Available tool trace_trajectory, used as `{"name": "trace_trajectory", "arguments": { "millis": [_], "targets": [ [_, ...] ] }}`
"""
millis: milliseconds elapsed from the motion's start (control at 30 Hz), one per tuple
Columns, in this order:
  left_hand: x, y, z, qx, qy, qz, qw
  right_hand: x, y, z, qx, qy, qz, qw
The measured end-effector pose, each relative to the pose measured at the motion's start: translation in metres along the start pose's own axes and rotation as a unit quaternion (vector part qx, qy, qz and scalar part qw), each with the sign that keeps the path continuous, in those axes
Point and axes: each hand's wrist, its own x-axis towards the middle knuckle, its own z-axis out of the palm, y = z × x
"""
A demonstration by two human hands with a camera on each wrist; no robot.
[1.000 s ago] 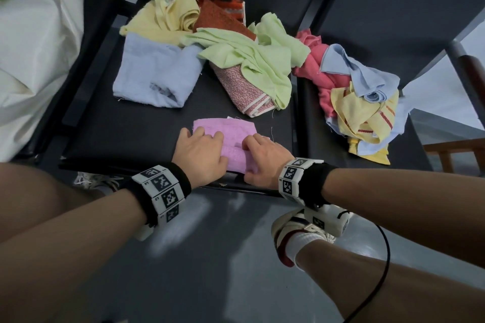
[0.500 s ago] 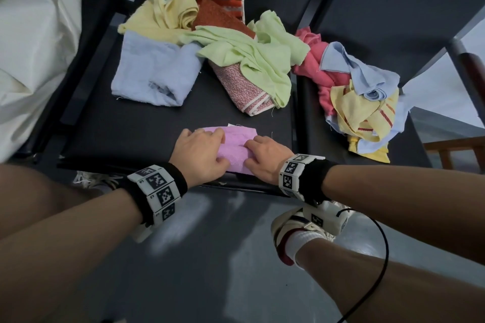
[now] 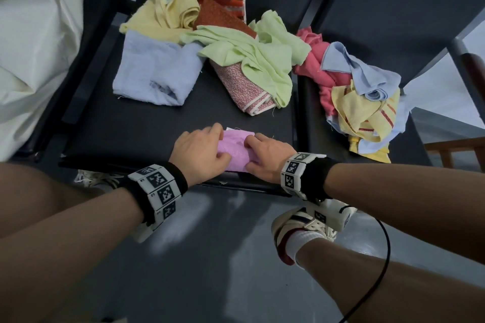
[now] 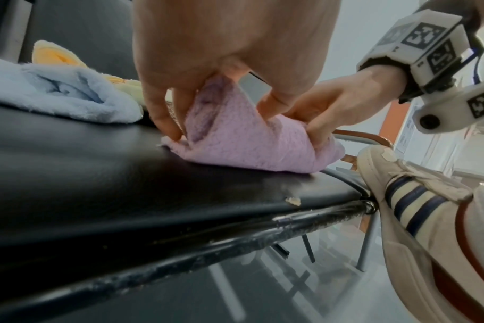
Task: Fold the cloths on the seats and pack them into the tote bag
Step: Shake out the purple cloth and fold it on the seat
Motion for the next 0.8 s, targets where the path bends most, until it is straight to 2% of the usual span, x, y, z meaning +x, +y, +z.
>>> {"name": "trace_trajectory", "arguments": {
  "millis": [100, 200, 267, 533, 667, 800],
  "targets": [
    [-0.0012, -0.0018, 0.0017, 0.029, 0.031, 0.045, 0.998, 0.0027, -0.0011, -0.0042, 0.001, -0.021, 0.02, 1.0],
    [-0.0045, -0.0032, 0.0031, 0.073, 0.007, 0.09, 0.993, 0.0048, -0.002, -0.0039, -0.002, -0.027, 0.024, 0.999],
    [-0.0052, -0.0038, 0.005, 0.097, -0.014, 0.098, 0.99, 0.0049, -0.0012, -0.0029, 0.002, -0.027, 0.022, 0.999],
    [-0.0011, -0.0033, 0.0052, 0.087, -0.038, 0.071, 0.993, 0.0, 0.003, -0.0011, -0.01, 0.055, -0.014, 0.998],
    [0.0013, -0.0016, 0.0002, 0.037, -0.068, 0.024, 0.997, -0.0044, 0.0006, 0.0006, -0.016, 0.049, -0.036, 0.998],
    [0.0033, 0.0003, -0.001, 0.036, -0.083, 0.002, 0.996, -0.0038, -0.0014, 0.0017, -0.032, 0.031, -0.041, 0.998]
  ]
}}
